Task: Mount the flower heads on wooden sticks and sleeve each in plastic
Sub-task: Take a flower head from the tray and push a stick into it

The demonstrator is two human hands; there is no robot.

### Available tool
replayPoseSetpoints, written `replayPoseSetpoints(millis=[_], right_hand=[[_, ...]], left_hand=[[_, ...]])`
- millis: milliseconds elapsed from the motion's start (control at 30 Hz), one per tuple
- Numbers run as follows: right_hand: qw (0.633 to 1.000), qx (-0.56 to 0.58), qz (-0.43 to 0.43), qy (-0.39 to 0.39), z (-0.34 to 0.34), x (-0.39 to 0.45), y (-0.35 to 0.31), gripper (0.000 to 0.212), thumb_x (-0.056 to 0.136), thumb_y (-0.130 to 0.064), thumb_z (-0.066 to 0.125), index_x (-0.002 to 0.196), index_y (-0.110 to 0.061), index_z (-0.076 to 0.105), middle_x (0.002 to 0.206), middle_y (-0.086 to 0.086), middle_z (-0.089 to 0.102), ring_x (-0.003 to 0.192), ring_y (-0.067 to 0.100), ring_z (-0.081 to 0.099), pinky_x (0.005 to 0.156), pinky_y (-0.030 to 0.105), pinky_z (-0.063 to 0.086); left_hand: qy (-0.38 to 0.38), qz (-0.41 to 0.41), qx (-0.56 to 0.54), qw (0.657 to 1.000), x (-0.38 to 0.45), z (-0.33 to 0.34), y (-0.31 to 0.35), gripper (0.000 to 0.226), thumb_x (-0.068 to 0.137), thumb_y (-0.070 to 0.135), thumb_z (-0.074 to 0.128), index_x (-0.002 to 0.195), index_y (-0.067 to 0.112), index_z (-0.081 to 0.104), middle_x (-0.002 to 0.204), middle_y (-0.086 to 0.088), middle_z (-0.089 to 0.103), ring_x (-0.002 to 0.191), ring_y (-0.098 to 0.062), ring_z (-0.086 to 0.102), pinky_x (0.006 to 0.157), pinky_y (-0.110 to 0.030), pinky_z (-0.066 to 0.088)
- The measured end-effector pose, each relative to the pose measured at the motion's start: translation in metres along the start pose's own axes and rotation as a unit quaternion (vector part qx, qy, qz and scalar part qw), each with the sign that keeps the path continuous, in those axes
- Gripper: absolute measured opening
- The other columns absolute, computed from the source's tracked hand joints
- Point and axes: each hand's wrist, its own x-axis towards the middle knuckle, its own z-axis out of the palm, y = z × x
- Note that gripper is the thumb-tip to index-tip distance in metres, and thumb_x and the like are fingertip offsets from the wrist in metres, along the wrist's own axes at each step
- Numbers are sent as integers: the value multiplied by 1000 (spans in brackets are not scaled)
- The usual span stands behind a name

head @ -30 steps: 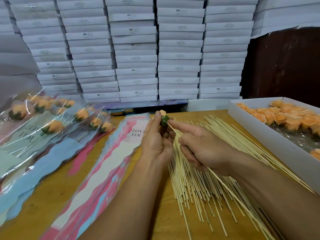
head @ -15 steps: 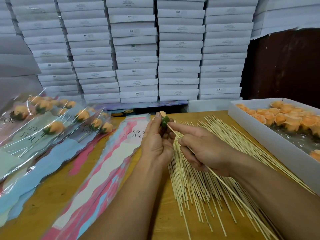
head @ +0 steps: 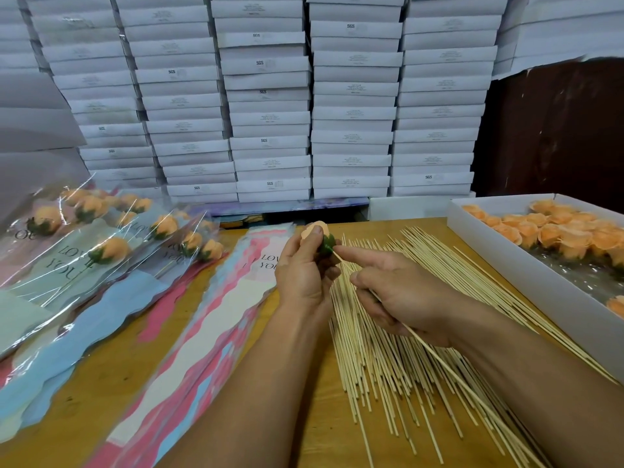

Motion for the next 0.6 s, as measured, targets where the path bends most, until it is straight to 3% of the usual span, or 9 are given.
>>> replayPoseSetpoints(millis=[100,233,433,600], right_hand=[[1000,-22,2,2,0,0,2,57,104,-8,38,155,-32,34,45,0,45,38,13,36,36,26,29],[998,-62,-8,0,2,-2,2,49,108,-14,39,154,-33,35,44,-4,43,37,8,37,38,24,31],[994,-110,-9,12,1,-1,2,48,109,-18,40,155,-30,35,40,-10,41,37,4,37,42,21,31],[989,-145,3,18,4,1,5,47,109,-23,41,155,-30,35,46,-13,49,36,-1,44,43,16,34]], left_hand=[[38,48,73,995,2,1,-3,12,96,16,64,107,16,69,80,-11,70,54,-14,59,45,-24,44],[52,76,93,991,-2,1,-5,13,96,15,64,87,24,68,66,-2,71,54,-15,61,46,-25,45],[36,81,109,990,-5,1,-4,15,94,13,66,85,24,72,79,-12,72,61,-17,61,47,-23,46],[50,78,145,985,-3,-2,-6,12,94,16,68,86,24,73,78,-6,72,56,-11,62,48,-23,50]])
